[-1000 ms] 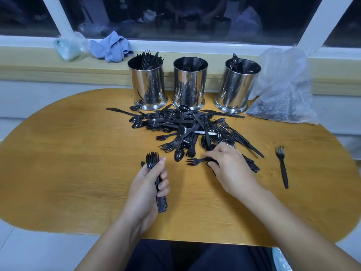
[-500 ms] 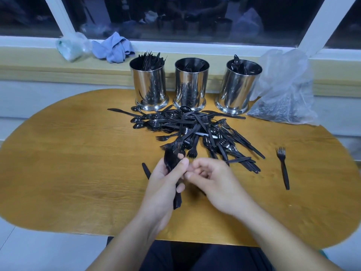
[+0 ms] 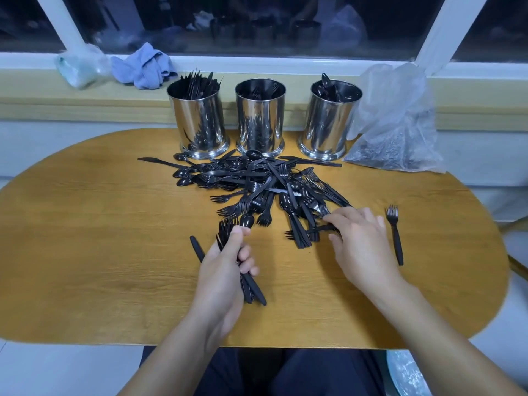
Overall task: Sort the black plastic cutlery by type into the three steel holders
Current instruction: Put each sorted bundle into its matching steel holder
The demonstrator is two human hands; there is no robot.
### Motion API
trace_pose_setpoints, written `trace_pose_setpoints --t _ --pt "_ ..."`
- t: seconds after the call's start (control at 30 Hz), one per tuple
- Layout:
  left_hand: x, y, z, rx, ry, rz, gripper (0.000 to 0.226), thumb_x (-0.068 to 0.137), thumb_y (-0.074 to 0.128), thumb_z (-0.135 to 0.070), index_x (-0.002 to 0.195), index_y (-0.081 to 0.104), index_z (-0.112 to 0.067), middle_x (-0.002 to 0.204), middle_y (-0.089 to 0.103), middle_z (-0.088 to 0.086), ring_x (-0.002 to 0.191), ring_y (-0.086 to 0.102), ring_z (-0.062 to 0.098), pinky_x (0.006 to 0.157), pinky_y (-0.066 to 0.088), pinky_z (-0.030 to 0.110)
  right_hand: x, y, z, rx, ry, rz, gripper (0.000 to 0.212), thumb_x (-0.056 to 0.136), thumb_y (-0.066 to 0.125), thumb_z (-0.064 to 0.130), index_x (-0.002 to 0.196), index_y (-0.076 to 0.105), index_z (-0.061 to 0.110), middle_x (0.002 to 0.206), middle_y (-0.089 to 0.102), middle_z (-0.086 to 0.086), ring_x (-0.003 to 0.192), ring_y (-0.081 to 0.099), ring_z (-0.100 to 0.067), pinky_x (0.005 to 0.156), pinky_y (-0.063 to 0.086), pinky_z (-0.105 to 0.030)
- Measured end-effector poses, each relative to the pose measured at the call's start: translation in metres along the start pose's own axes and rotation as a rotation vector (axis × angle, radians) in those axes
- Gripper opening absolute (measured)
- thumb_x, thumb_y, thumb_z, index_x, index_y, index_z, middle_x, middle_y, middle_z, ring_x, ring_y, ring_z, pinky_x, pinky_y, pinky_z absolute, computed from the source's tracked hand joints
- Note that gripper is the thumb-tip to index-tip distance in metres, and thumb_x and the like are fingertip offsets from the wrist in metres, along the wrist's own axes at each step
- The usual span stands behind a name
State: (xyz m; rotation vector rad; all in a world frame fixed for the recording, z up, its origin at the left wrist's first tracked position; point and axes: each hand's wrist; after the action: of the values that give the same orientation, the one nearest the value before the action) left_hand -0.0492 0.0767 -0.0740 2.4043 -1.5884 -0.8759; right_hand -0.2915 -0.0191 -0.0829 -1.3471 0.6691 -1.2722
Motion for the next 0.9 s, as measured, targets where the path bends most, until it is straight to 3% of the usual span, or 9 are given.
trace_pose_setpoints --t 0.17,0.33,0.43,0.5,0.6,0.7,0.8,0.9 --pt "-0.002 0.001 0.003 0.081 -0.013 0.016 0.048 0.108 0.072 -0.035 0.142 0.061 -0.004 0.077 0.042 -0.004 0.065 0.034 0.011 0.067 0.033 0.034 -0.003 0.005 -0.007 -0.044 -0.050 0.002 0.028 0.091 0.084 0.006 0.114 0.083 0.022 0.104 0.074 0.001 0.098 0.056 -0.027 0.083 0.034 -0.043" --pt "0.000 -0.002 0.008 0.073 -0.011 0.024 0.052 0.106 0.073 -0.031 0.143 0.060 0.003 0.079 0.046 -0.003 0.066 0.037 0.012 0.064 0.033 0.032 -0.009 0.010 -0.005 0.049 -0.104 -0.048 0.027 0.091 0.083 0.001 0.107 0.084 0.022 0.098 0.075 0.005 0.091 0.056 -0.024 0.080 0.029 -0.039" --pt "-0.001 0.000 0.007 0.099 -0.007 0.035 0.037 0.107 0.073 -0.030 0.130 0.067 -0.002 0.082 0.049 -0.001 0.067 0.040 0.012 0.061 0.033 0.030 -0.014 0.005 0.006 0.220 -0.095 0.003 0.019 0.099 0.078 0.011 0.107 0.083 0.027 0.099 0.074 0.013 0.096 0.058 -0.019 0.087 0.034 -0.038" --pt "-0.002 0.002 0.005 0.122 0.013 0.038 0.024 0.106 0.074 -0.030 0.120 0.067 -0.011 0.085 0.050 0.001 0.069 0.042 0.013 0.059 0.034 0.029 -0.018 -0.002 0.014 0.419 -0.020 0.119 0.015 0.102 0.076 0.019 0.106 0.082 0.033 0.093 0.069 0.024 0.093 0.057 -0.005 0.090 0.037 -0.030" --pt "-0.005 0.003 0.003 0.091 0.034 0.030 0.028 0.101 0.080 -0.032 0.119 0.069 -0.014 0.090 0.052 0.003 0.075 0.042 0.014 0.065 0.035 0.030 -0.026 -0.012 0.033 0.731 0.113 0.277 0.014 0.102 0.076 0.024 0.104 0.081 0.037 0.081 0.068 0.016 0.077 0.062 -0.006 0.074 0.049 -0.017" --pt "-0.007 0.003 -0.001 0.082 0.042 0.048 0.038 0.094 0.087 -0.042 0.119 0.072 -0.018 0.092 0.053 0.002 0.077 0.043 0.013 0.075 0.037 0.031 -0.031 -0.017 0.056 0.868 0.152 0.267 0.013 0.099 0.079 0.020 0.100 0.082 0.033 0.084 0.074 0.014 0.074 0.066 -0.003 0.071 0.053 -0.017" --pt "-0.007 0.002 -0.008 0.111 0.056 0.052 0.028 0.097 0.085 -0.044 0.107 0.072 -0.021 0.091 0.054 0.002 0.076 0.047 0.011 0.070 0.040 0.029 -0.034 -0.017 0.079 0.946 0.116 0.304 0.013 0.099 0.080 0.022 0.099 0.083 0.034 0.086 0.076 0.010 0.074 0.065 -0.005 0.073 0.058 -0.026" --pt "-0.007 -0.004 -0.020 0.083 0.062 0.034 0.027 0.103 0.078 -0.044 0.109 0.073 -0.019 0.093 0.062 0.003 0.076 0.053 0.012 0.072 0.045 0.029 -0.036 -0.017 0.094 0.992 0.048 0.327 0.009 0.101 0.077 0.029 0.105 0.084 0.034 0.086 0.074 0.007 0.078 0.065 -0.011 0.075 0.057 -0.029"
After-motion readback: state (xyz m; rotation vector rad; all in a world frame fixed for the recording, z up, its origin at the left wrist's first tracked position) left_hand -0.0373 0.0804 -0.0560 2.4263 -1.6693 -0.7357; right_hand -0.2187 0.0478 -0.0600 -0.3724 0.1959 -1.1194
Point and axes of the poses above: each hand's wrist, its own x-axis towards the middle knuckle, its own y-axis out of the palm, z = x × y
